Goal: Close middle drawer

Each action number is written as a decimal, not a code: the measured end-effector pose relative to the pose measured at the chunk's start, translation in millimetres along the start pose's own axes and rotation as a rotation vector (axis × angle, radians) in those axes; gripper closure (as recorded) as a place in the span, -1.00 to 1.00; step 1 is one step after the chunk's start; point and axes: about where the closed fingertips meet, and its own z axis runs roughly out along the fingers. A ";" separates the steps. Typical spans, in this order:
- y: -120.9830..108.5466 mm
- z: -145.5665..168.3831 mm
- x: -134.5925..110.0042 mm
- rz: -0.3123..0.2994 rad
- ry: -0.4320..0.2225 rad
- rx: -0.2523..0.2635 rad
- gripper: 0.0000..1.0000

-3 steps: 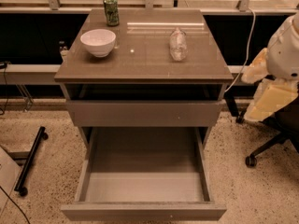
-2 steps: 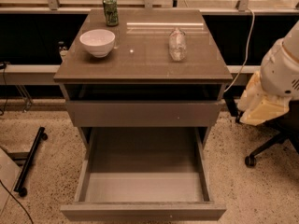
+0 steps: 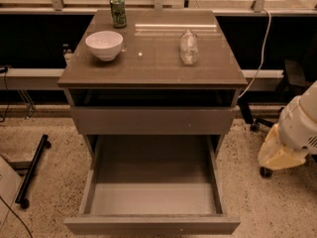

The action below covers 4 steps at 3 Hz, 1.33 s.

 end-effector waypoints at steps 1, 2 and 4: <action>4.1 46.8 32.0 0.047 -0.014 -0.007 1.00; 4.1 46.8 32.0 0.047 -0.014 -0.007 1.00; -1.4 99.9 34.9 0.074 -0.060 -0.048 1.00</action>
Offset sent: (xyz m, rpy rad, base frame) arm -0.0090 -0.0180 -0.0461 0.0160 0.0158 -0.0382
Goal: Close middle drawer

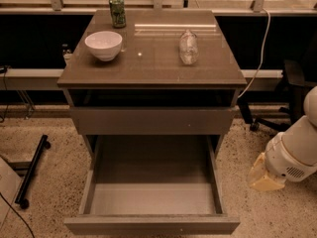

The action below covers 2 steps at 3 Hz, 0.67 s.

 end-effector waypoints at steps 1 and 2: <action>-5.6 53.2 3.4 0.029 -0.006 -0.049 1.00; -6.2 86.4 5.5 0.049 -0.005 -0.065 1.00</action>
Offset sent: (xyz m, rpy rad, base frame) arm 0.0075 0.0241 -0.1240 0.0318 0.0955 -0.0517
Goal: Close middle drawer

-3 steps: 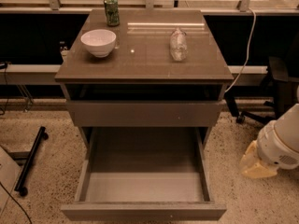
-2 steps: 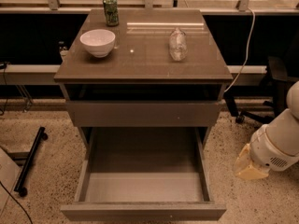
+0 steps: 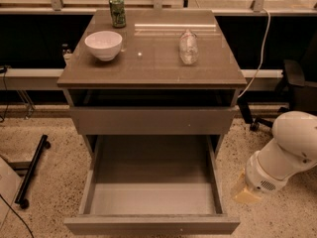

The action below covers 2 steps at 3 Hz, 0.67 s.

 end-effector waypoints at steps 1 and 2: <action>4.2 33.5 1.6 0.040 -0.026 -0.028 1.00; 10.8 60.4 3.6 0.073 -0.038 -0.060 1.00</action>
Offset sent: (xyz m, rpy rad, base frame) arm -0.0226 0.0276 -0.0871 0.0798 0.1034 -0.0923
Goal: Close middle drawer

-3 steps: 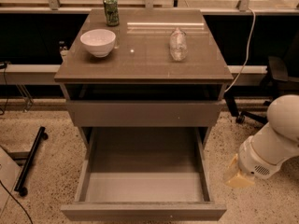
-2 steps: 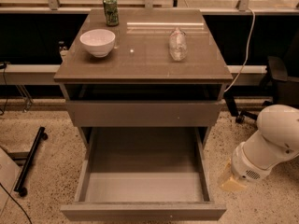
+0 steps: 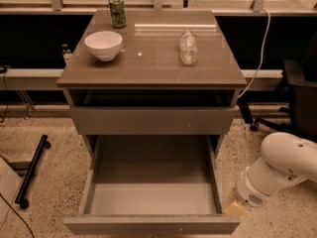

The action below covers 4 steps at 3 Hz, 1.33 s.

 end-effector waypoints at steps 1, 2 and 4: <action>4.8 36.9 9.5 0.071 -0.033 -0.034 1.00; 4.9 36.9 9.5 0.071 -0.033 -0.034 1.00; 4.1 83.5 19.7 0.079 0.017 0.013 1.00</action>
Offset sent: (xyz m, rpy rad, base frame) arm -0.0152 0.0094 -0.0531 0.0603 0.0589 -0.1003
